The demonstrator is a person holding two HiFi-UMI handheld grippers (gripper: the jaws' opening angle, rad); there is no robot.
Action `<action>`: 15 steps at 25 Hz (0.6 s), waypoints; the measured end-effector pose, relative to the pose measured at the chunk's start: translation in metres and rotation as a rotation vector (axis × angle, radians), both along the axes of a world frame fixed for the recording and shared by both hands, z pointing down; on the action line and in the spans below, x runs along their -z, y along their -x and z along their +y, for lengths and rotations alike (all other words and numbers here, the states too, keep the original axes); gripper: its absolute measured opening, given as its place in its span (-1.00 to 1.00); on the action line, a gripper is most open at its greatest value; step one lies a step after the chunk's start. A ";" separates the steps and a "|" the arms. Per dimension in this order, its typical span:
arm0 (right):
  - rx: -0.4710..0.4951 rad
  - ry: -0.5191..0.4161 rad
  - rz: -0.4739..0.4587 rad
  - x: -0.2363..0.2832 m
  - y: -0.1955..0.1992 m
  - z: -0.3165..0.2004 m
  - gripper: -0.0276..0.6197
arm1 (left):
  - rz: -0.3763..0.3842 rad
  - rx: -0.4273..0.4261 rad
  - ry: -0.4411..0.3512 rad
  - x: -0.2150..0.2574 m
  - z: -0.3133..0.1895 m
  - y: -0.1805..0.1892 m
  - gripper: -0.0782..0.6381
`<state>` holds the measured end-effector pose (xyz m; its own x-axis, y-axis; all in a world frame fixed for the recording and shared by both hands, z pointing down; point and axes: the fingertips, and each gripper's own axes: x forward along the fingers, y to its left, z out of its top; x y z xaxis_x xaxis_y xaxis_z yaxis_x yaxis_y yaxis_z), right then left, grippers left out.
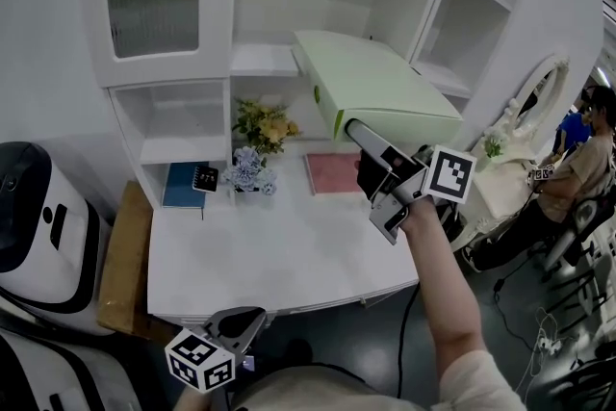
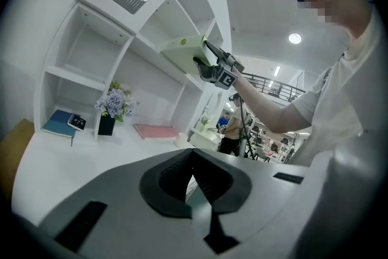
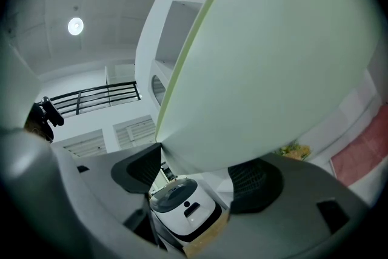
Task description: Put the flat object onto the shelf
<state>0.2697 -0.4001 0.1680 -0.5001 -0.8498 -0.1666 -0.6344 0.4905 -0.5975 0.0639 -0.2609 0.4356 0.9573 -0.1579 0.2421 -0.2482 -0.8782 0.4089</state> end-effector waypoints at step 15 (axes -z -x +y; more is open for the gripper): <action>-0.061 -0.011 -0.013 -0.001 -0.008 -0.022 0.18 | -0.002 0.005 0.011 -0.002 -0.009 0.004 -0.74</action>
<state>0.2775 -0.4221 0.1687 -0.4450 -0.8768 -0.1822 -0.6556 0.4575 -0.6007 0.0599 -0.2699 0.4380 0.9559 -0.1602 0.2461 -0.2537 -0.8724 0.4177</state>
